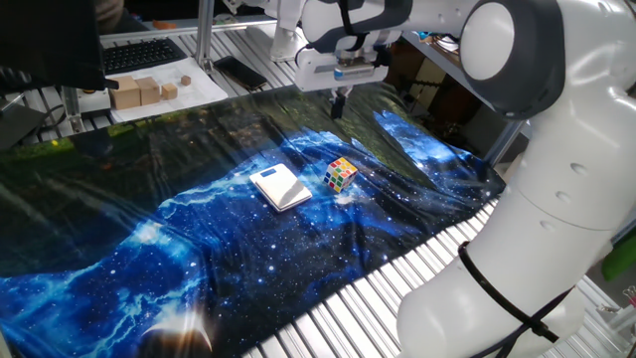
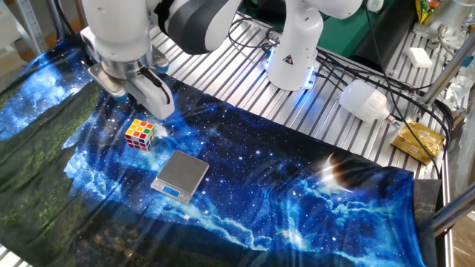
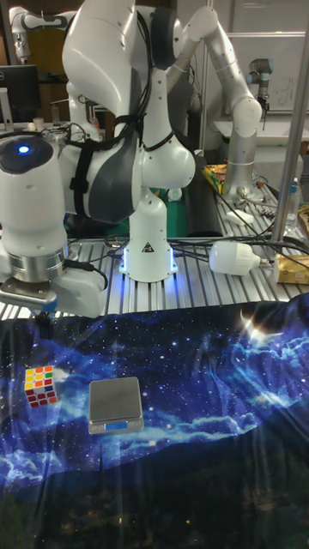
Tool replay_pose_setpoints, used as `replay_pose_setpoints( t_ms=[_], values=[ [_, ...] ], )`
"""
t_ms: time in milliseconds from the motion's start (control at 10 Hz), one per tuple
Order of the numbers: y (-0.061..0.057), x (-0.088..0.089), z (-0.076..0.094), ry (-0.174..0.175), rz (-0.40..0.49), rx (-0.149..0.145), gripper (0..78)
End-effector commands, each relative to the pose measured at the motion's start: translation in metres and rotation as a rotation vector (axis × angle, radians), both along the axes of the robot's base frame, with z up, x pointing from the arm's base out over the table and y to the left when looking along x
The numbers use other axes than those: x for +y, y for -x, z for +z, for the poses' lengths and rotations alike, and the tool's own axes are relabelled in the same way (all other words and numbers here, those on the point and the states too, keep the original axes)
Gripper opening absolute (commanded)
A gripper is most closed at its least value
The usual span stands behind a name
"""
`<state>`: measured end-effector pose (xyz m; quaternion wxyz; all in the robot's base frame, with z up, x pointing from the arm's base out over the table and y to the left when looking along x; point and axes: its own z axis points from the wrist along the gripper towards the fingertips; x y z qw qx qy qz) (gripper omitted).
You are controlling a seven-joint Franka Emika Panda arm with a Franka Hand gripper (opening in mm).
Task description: Place the block on the scale
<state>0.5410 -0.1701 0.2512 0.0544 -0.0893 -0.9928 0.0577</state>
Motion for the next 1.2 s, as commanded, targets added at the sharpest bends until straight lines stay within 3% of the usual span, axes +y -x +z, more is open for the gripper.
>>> replay_pose_setpoints(
  t_ms=[100,500,900,1200],
  values=[
    [0.016,-0.006,-0.012,-0.002,0.024,-0.013,0.0],
    [0.035,-0.026,-0.038,-0.009,0.06,-0.055,0.0],
    [0.044,-0.042,-0.055,-0.022,0.092,-0.065,0.0],
    [0.044,-0.053,-0.065,-0.035,0.121,-0.068,0.0]
  ],
)
